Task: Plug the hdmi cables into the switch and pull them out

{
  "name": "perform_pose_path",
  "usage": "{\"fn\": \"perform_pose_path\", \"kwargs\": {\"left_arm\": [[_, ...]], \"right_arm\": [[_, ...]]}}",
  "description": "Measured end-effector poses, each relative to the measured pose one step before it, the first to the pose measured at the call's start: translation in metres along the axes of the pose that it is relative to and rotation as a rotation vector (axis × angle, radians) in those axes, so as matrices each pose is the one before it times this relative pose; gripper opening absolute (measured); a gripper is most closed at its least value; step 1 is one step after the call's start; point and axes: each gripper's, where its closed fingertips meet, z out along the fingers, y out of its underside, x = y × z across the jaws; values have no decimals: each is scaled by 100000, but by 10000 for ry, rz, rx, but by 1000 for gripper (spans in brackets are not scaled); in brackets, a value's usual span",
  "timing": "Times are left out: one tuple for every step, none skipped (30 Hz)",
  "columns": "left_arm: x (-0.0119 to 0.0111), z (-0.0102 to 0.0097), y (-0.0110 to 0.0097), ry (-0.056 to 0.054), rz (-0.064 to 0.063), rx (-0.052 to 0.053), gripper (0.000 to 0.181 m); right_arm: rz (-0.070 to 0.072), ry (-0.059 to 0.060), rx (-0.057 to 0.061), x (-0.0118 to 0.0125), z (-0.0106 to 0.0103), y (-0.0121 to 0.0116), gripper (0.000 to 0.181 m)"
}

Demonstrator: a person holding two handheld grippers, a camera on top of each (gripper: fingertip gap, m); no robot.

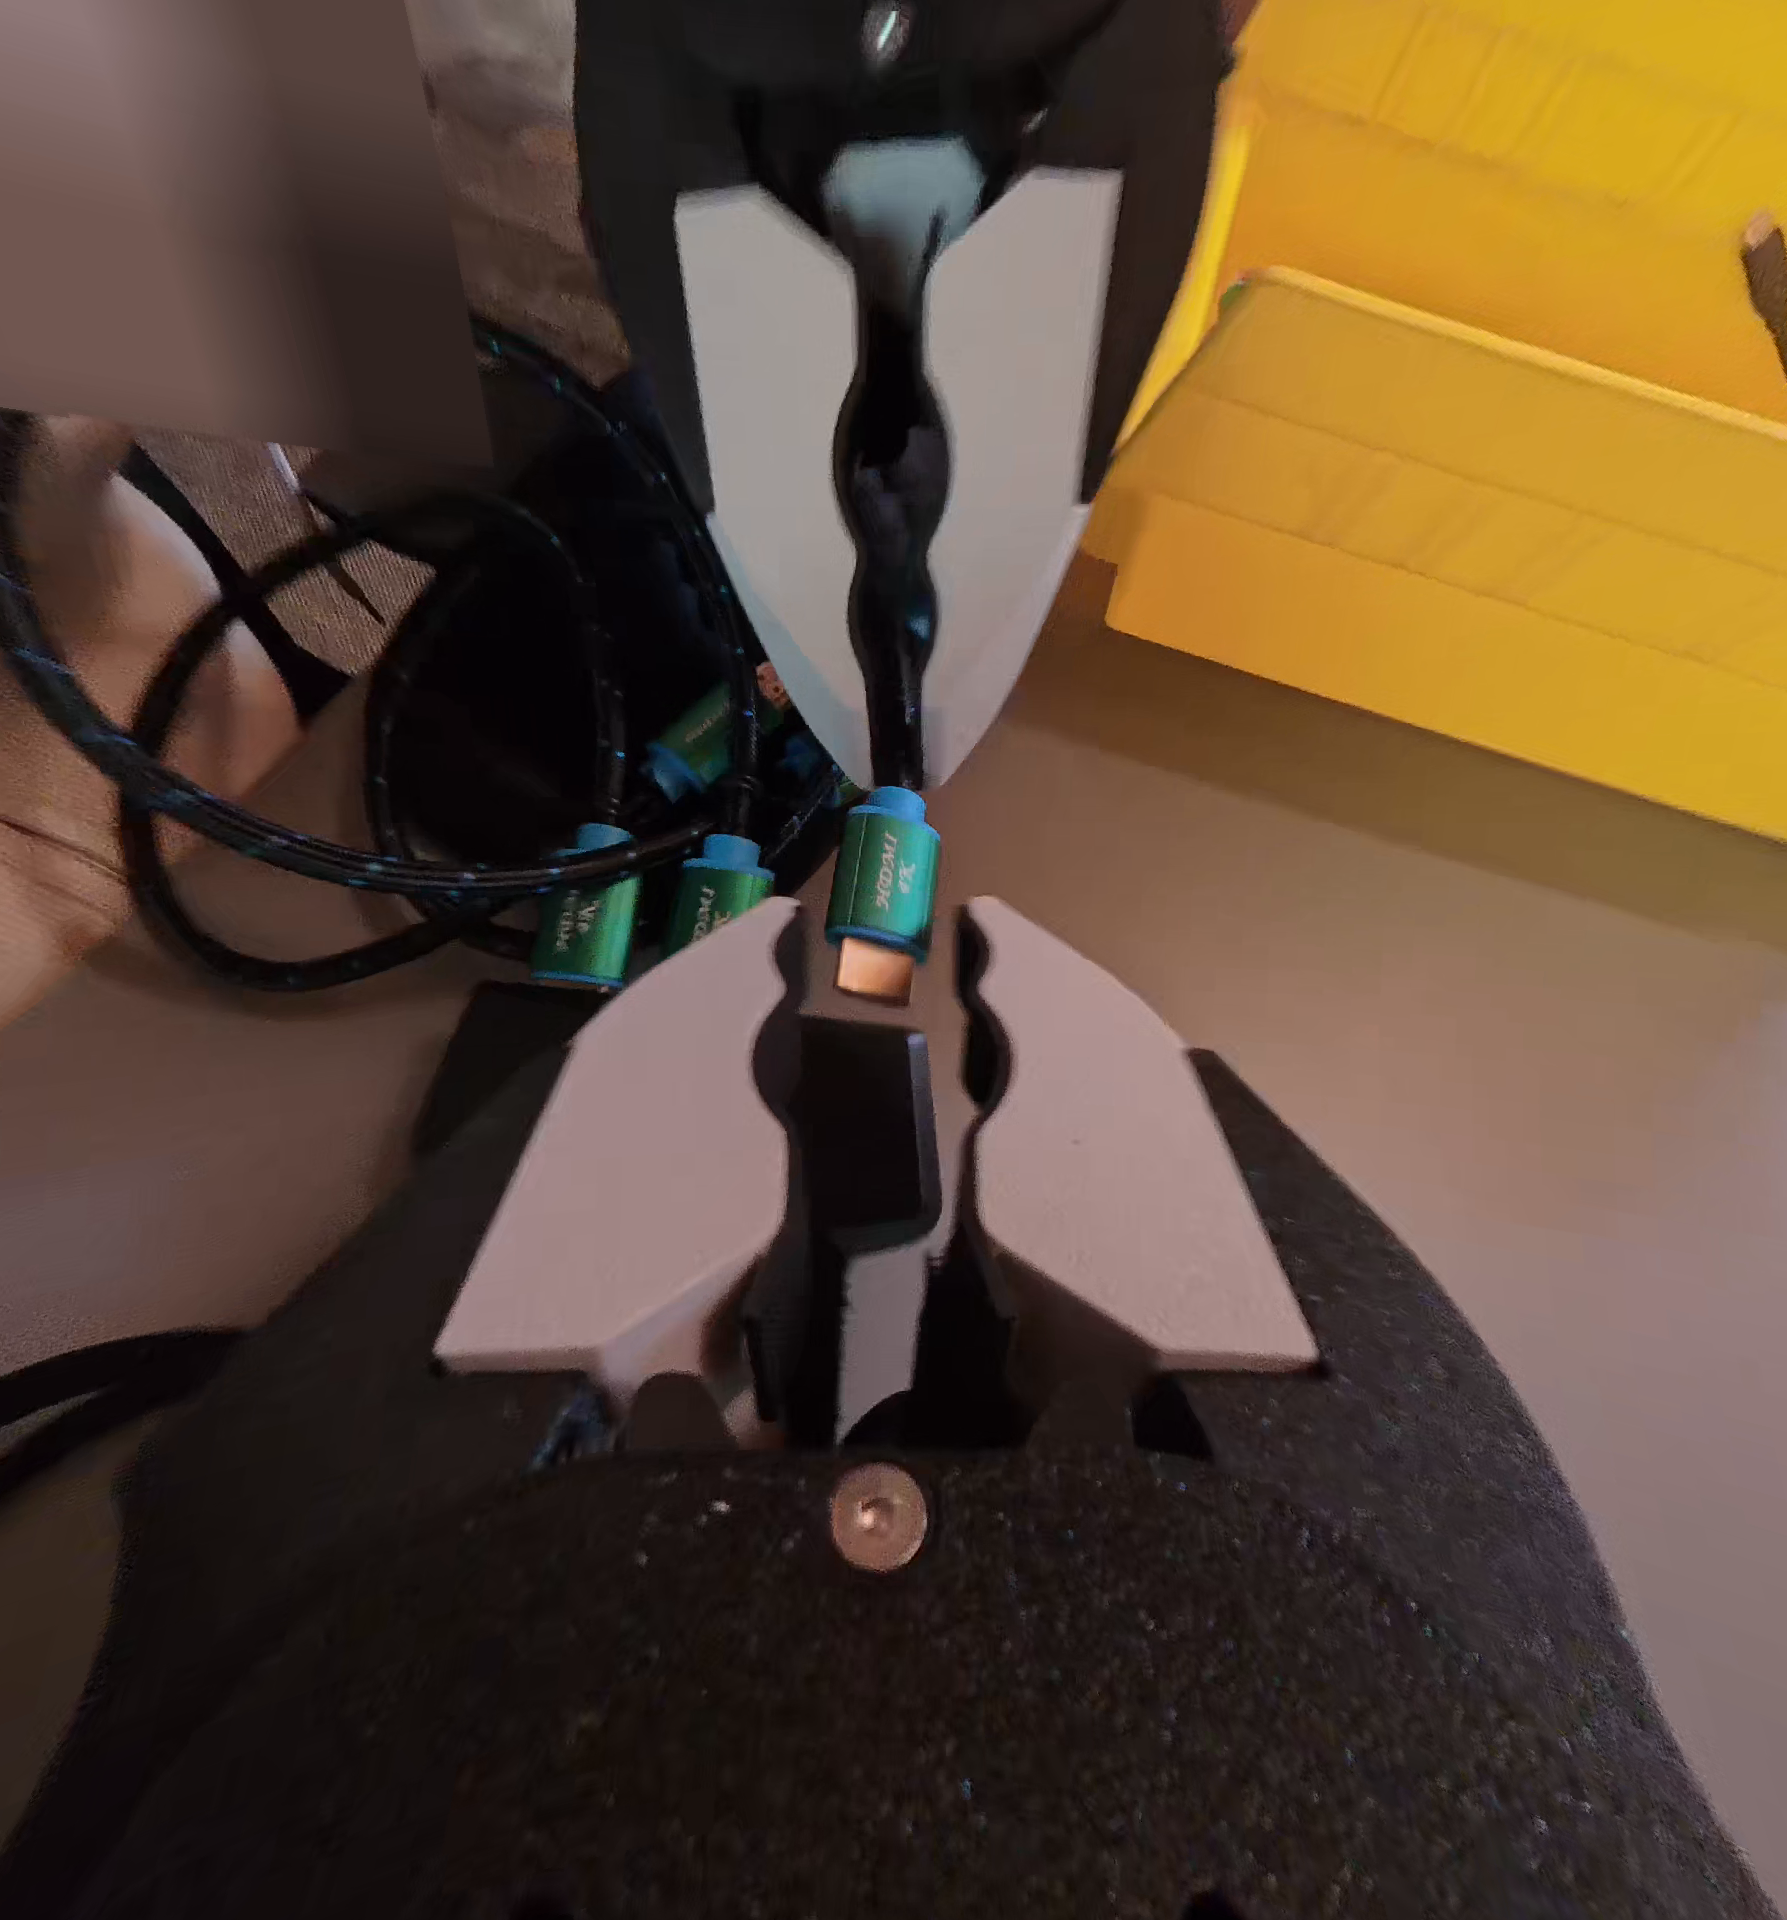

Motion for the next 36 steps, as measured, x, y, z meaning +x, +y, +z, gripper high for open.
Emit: {"fn": "perform_pose_path", "kwargs": {"left_arm": [[30,178,303,-162,234,-124,7],[-4,47,-2,-166,176,60,7],[-1,-23,-103,-68,27,81,7],[28,-32,-87,31,-58,91,7],[21,34,0,71,-74,41,7],[-13,82,82,35,-42,-6,7],[-40,67,76,-3,-8,-24,7],[-46,5,45,-33,13,-69,7],[-57,-74,27,-72,54,-124,7],[-80,-127,59,-111,107,-190,7],[-97,-130,97,-138,149,-228,7],[-67,-82,134,-125,194,-224,7],[-38,-11,232,-95,247,-223,7],[-47,40,268,-94,242,-184,7],[-48,30,184,-60,154,-74,7],[23,-10,42,31,98,40,7],[-25,-66,1,15,94,75,7],[-167,-113,62,-113,84,-21,7],[-274,-109,133,-259,164,-141,7],[-164,-97,-1,-323,382,-84,7],[17,-42,-181,-281,441,6,7],[167,6,-270,-174,311,30,7],[134,32,-239,-146,136,15,7],[-8,61,-84,-207,111,-91,7],[-38,96,106,-245,227,-217,7],[-58,95,153,-306,317,-296,7],[-126,60,232,-377,370,-398,7],[-264,-12,232,-470,459,-461,7],[-388,-75,249,-551,512,-472,7],[-382,-54,257,-513,409,-433,7],[-207,-26,139,-327,190,-283,7],[-25,-15,17,-156,62,-133,7],[17,-19,-3,-76,2,-87,7],[81,22,59,38,-125,-100,7],[111,33,105,152,-193,-144,7],[105,67,143,192,-126,-211,7]], "right_arm": [[499,-6,-65,-68,-928,34,48],[553,-196,-358,-449,-899,451,66],[516,-145,-570,-585,-678,903,81],[299,31,-680,-513,-320,1206,96],[28,191,-772,-396,28,1414,105],[-116,258,-774,-313,344,1424,108],[-183,125,-651,-487,516,1231,106],[-80,182,-333,-305,516,726,98],[78,161,-79,-164,354,322,86],[160,146,95,-19,213,18,70],[171,237,199,208,230,-179,57],[96,168,141,161,336,-111,49],[21,7,115,1,319,-57,45],[77,10,324,81,165,-252,43],[111,-88,318,20,120,-158,42],[97,-139,319,23,56,-58,42],[14,-67,424,89,-60,-136,42],[-28,28,410,142,-205,-228,41],[-134,193,210,252,-309,-182,41],[-271,247,103,199,-305,-181,41],[-263,168,46,39,-224,-176,41],[-93,3,24,-132,-69,-102,41],[-5,-90,45,-203,53,-9,41],[-15,-12,133,-82,88,-12,40],[-11,16,206,13,6,-73,40],[50,-27,112,48,-78,-42,40],[121,-107,94,-4,-91,-91,40],[95,-94,94,-6,-87,-118,40],[119,-125,76,-39,-70,-83,40],[163,-124,85,-26,-85,-81,40],[210,-117,80,-10,-90,-80,39],[218,-130,46,-29,-58,-28,39],[160,-84,-4,-16,6,55,39],[94,-34,-52,-27,58,89,39],[139,-34,-19,-61,50,6,39],[153,-35,28,-65,54,-59,40]]}}
